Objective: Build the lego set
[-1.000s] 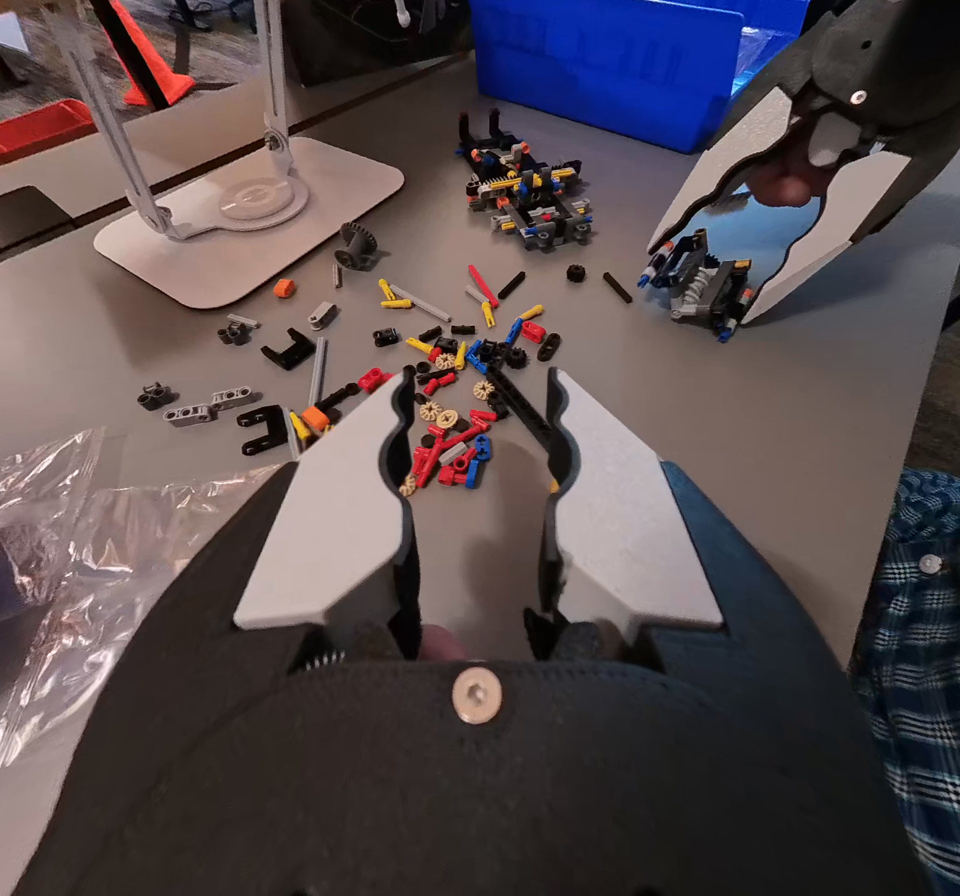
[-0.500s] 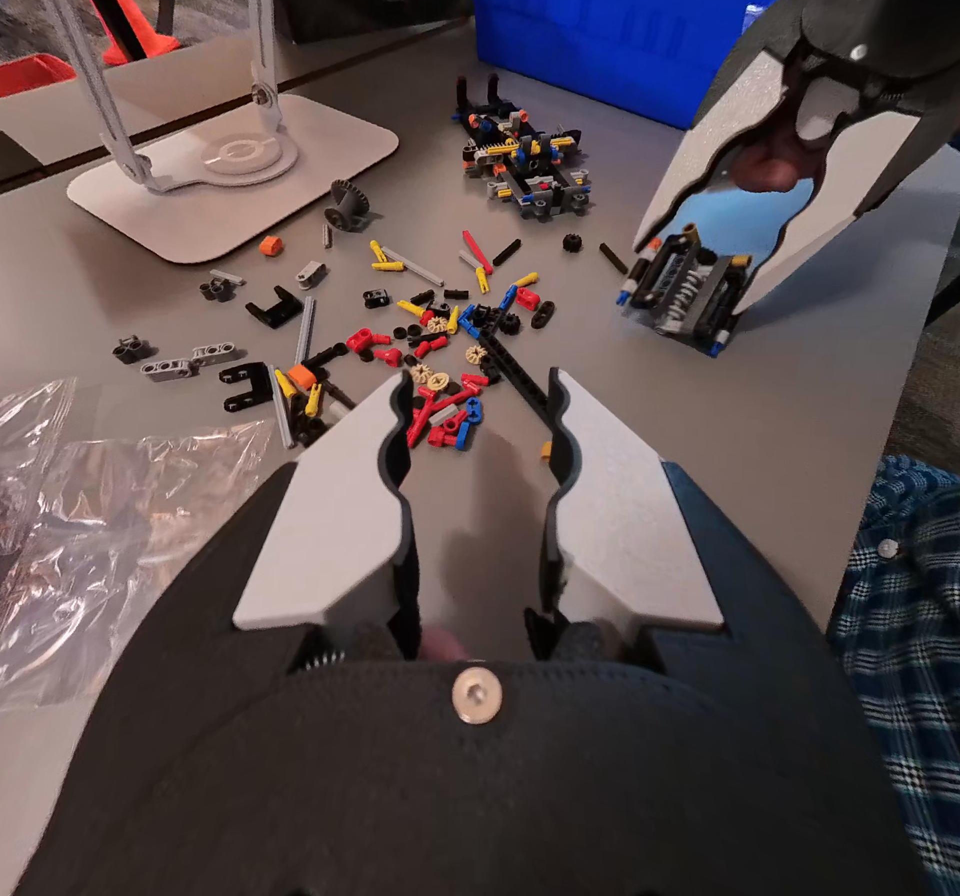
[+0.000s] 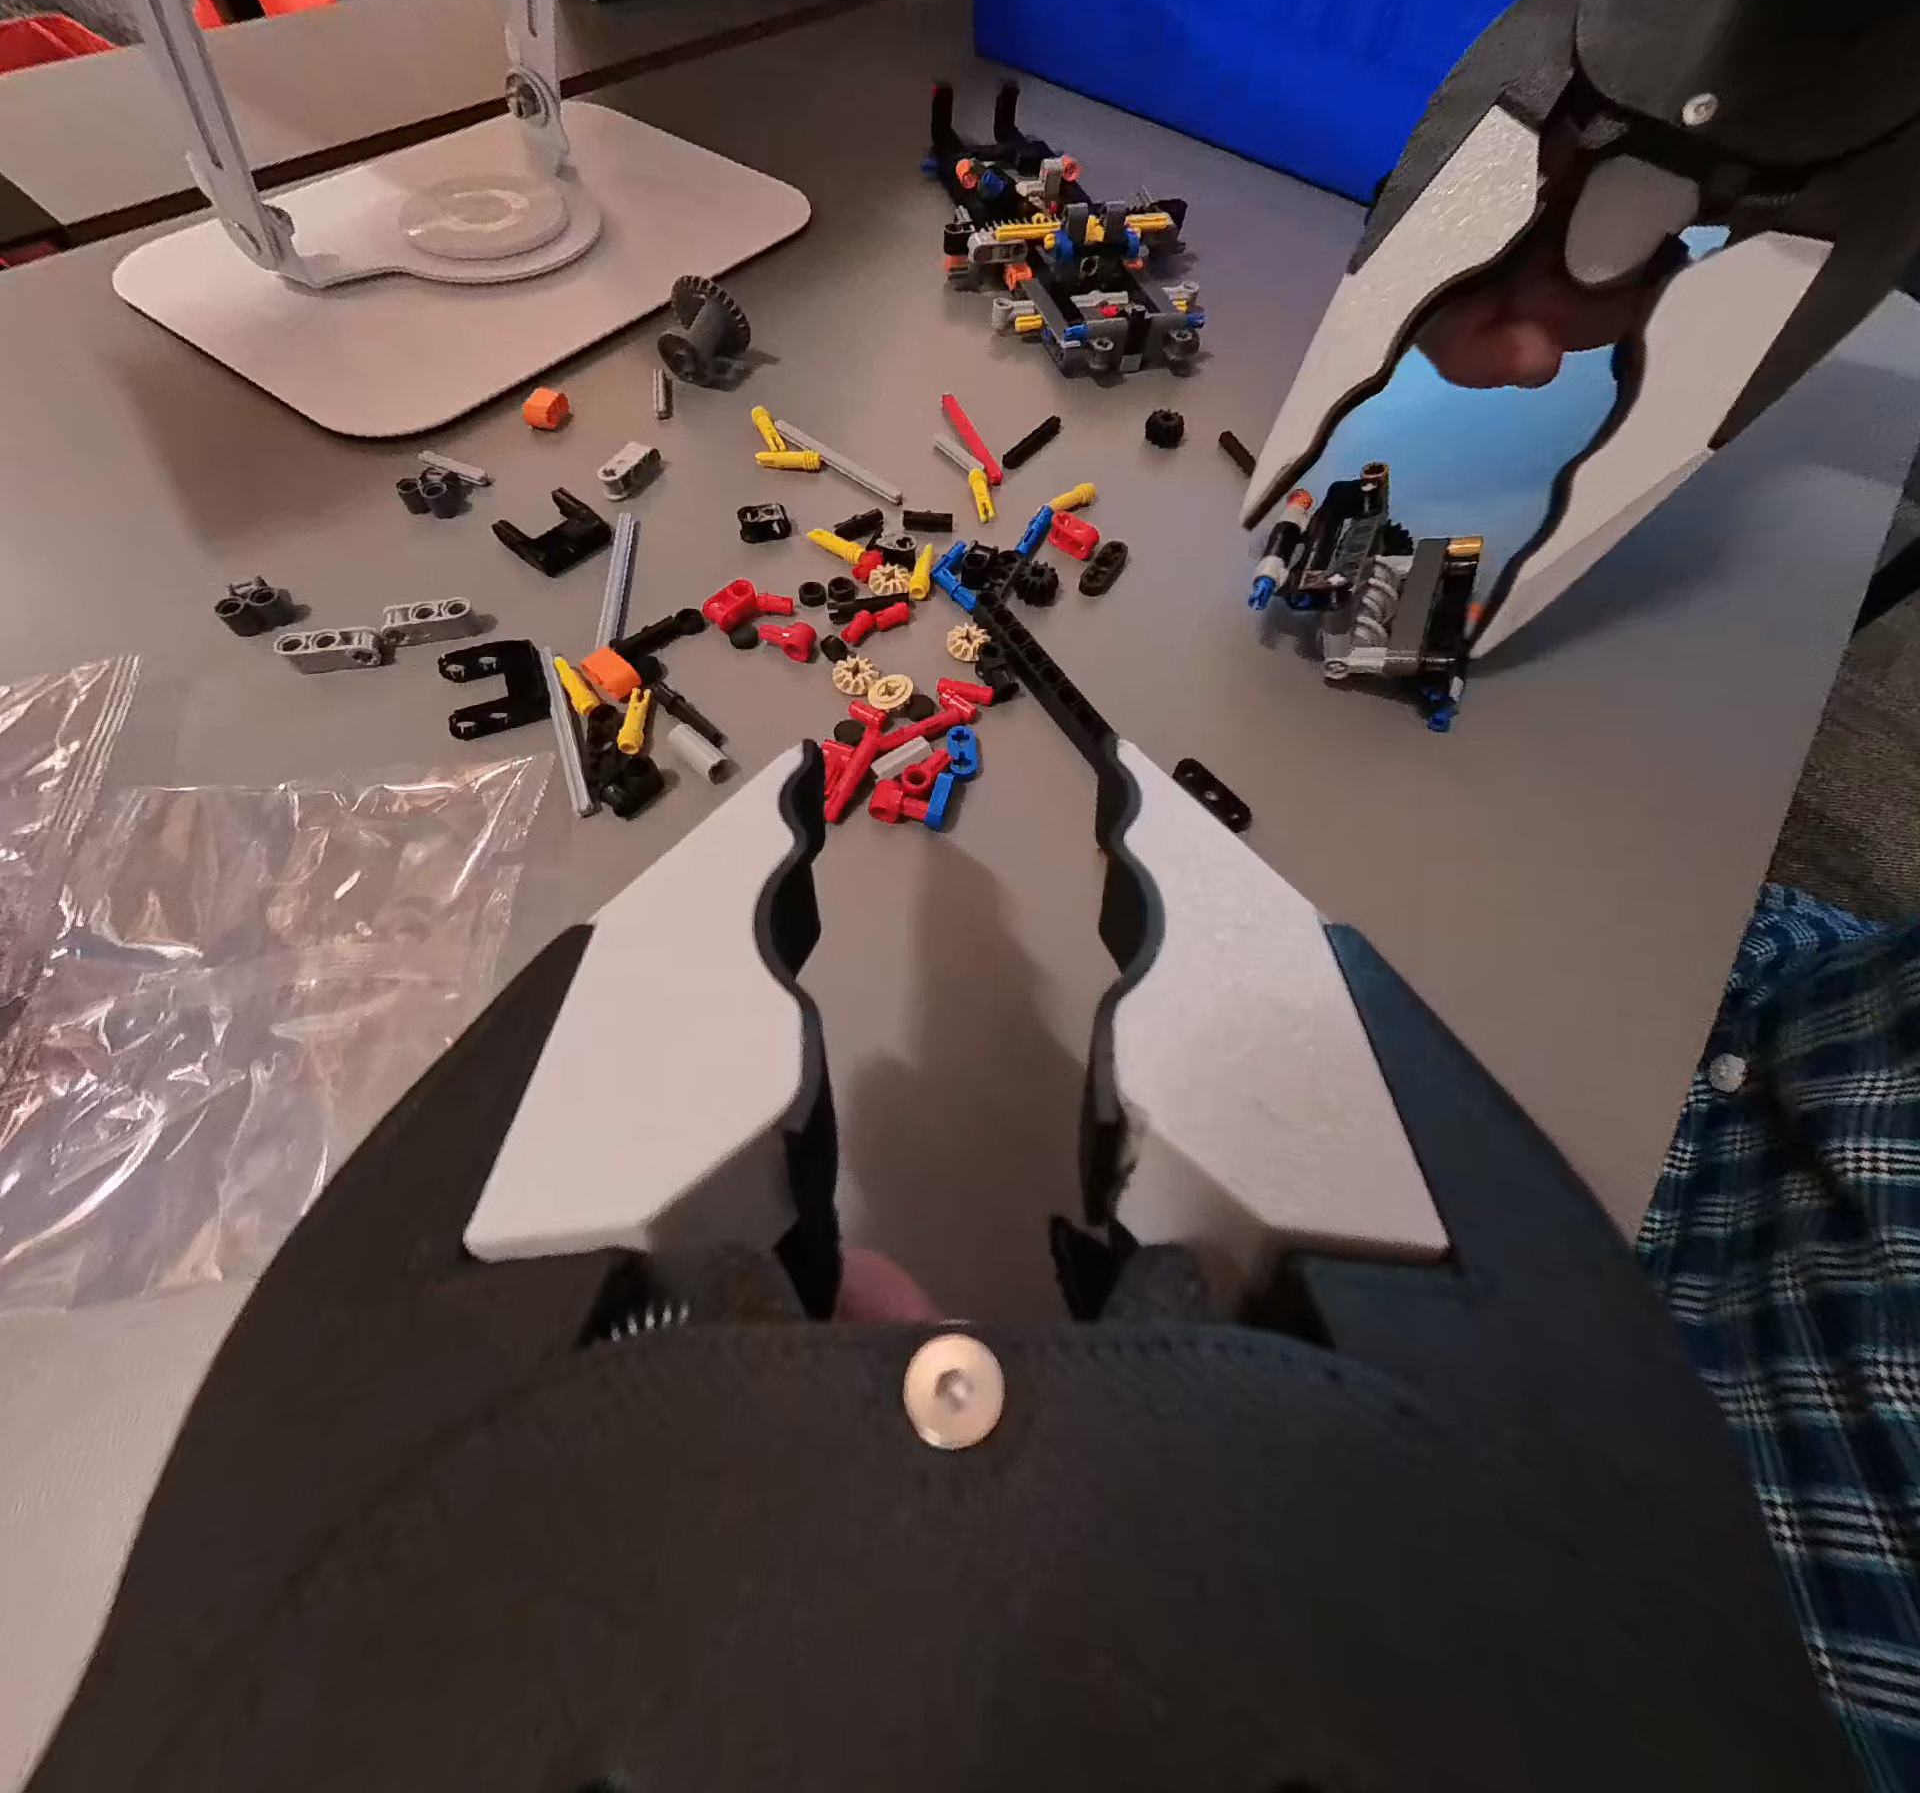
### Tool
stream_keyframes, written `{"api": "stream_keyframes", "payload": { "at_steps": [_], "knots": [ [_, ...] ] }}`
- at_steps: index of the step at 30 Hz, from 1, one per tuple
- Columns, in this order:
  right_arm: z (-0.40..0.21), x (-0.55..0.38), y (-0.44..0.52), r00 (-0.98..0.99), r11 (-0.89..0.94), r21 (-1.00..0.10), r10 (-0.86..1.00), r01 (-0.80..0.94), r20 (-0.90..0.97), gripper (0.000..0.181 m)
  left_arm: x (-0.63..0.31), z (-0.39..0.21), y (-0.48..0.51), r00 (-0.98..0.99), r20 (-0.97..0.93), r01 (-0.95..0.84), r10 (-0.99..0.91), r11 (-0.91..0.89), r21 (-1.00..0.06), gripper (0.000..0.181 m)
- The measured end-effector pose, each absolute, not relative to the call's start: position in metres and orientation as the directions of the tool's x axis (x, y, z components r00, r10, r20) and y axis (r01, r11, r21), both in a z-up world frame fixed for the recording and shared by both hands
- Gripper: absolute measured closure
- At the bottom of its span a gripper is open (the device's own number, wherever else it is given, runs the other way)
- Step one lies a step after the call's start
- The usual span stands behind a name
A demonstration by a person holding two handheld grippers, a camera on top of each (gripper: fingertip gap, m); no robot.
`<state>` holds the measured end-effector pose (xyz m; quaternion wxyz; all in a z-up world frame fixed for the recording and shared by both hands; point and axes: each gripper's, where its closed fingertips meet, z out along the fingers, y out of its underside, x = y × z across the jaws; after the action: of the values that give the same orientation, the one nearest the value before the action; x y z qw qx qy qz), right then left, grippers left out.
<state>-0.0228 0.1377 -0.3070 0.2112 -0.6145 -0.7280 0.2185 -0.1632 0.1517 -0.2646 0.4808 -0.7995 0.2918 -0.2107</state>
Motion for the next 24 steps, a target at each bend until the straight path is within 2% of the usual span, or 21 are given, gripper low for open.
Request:
{"api": "stream_keyframes", "payload": {
  "at_steps": [2,7,18,24],
  "knots": [
    [-0.308,-0.026,0.138,-0.161,0.161,-0.569,0.986,0.807,0.05,0.106,-0.163,-0.265,0.151,0.74,0.062,-0.262,-0.67,-0.372,-0.891,0.132],
    [-0.299,-0.025,0.139,-0.13,0.148,-0.59,0.989,0.794,0.072,0.103,-0.159,-0.268,0.15,0.731,0.097,-0.252,-0.676,-0.398,-0.882,0.13],
    [-0.282,-0.014,0.151,0.117,-0.017,-0.703,0.989,0.711,0.095,0.103,-0.162,-0.27,0.152,0.738,0.105,-0.242,-0.666,-0.407,-0.881,0.129],
    [-0.287,-0.014,0.143,0.113,-0.028,-0.714,0.991,0.699,0.071,0.103,-0.165,-0.268,0.153,0.746,0.111,-0.225,-0.656,-0.406,-0.886,0.129]
  ]
}}
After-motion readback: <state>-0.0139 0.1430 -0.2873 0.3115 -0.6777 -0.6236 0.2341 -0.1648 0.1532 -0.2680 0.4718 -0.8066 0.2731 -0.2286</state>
